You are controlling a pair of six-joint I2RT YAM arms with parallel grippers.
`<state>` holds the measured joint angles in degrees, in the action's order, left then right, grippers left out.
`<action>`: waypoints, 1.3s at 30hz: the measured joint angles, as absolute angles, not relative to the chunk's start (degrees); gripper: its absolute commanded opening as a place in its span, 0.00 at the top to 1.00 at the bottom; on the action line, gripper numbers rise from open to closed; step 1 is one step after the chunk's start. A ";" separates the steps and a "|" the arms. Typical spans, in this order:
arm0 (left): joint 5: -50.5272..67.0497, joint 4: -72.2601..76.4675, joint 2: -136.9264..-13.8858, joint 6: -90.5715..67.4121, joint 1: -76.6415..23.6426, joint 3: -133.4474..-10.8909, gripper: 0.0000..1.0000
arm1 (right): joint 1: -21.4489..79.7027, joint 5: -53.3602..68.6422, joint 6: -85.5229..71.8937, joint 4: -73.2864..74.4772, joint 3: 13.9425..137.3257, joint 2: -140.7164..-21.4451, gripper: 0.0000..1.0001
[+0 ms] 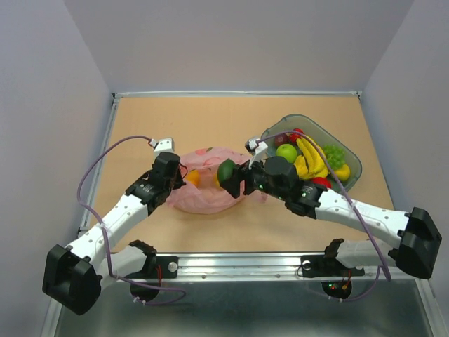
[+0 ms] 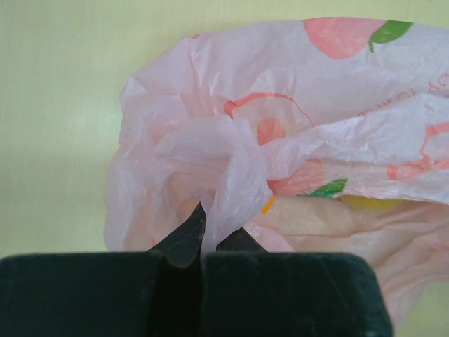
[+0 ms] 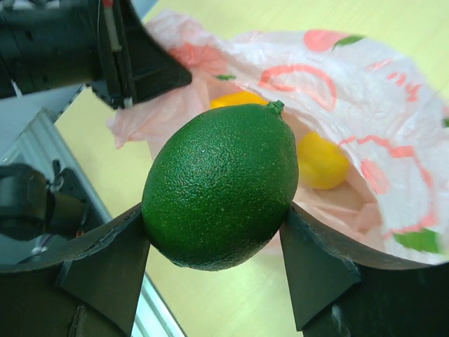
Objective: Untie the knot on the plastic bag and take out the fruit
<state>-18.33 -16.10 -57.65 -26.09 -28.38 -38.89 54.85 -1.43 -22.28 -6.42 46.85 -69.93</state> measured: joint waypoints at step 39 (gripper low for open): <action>-7.73 -5.78 -48.23 -19.31 -28.38 -31.31 1.00 | 20.99 -8.25 -13.23 10.94 68.10 -97.91 0.00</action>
<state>-7.73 -5.78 -48.23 -19.31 -28.38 -31.31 20.99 -8.25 -13.23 10.94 68.10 -97.91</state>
